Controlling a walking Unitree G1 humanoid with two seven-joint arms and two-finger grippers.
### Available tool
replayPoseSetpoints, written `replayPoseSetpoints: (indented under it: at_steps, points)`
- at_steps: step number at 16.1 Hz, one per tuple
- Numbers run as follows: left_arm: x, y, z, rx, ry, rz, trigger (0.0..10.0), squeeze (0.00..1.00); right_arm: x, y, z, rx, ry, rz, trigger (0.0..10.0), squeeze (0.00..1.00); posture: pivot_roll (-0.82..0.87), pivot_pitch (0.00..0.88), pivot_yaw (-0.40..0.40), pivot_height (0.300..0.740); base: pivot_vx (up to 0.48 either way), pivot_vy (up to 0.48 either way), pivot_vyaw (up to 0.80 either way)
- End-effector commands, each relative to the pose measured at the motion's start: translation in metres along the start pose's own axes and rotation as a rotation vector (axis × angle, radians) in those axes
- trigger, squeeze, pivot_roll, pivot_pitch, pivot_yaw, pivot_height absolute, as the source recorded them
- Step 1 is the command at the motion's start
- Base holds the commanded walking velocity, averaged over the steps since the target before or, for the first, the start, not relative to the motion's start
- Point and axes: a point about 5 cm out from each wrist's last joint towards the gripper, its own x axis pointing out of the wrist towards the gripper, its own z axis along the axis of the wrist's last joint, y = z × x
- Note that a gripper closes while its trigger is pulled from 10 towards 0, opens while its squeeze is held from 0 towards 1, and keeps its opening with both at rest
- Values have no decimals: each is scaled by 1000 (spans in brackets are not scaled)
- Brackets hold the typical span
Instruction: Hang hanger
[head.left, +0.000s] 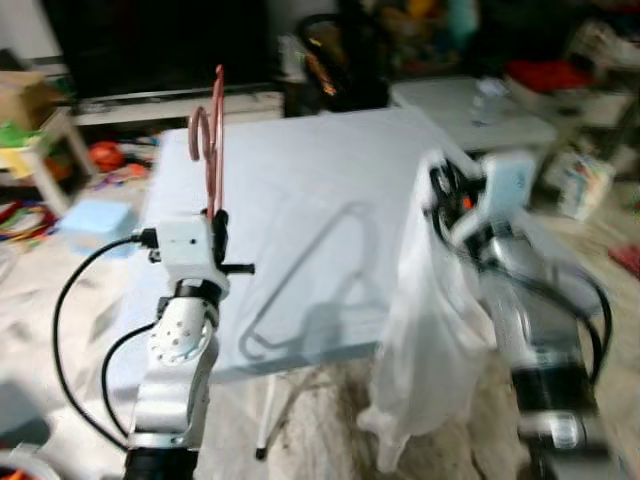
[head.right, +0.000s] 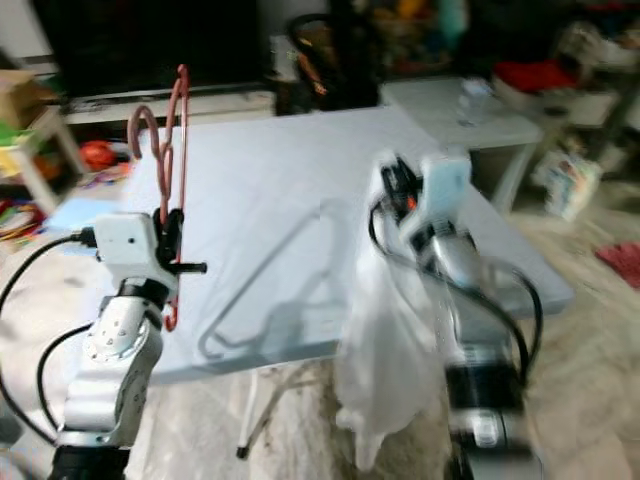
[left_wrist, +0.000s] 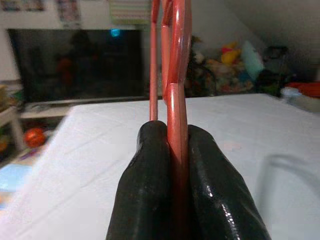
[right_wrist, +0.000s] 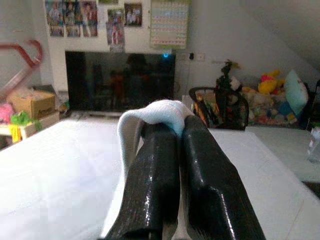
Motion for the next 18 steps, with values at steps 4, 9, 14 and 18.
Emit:
replayPoseSetpoints:
  at_steps: [4,9,14,18]
  points:
    - [2,-6,3,1,-15,-7,10000,0,59,9,51,58,-125,100,0,0,42,0,-22,740,0,0,0]
    - [-5,4,-2,15,-3,62,10000,0,112,45,126,31,-191,175,0,0,106,0,-93,740,0,0,0]
    - [-17,23,1,52,-19,165,10000,0,124,71,188,18,-353,88,0,0,165,0,-142,740,0,0,0]
    - [-17,9,1,42,-16,111,10000,0,111,69,76,-151,-48,183,1059,0,160,0,-129,740,0,0,0]
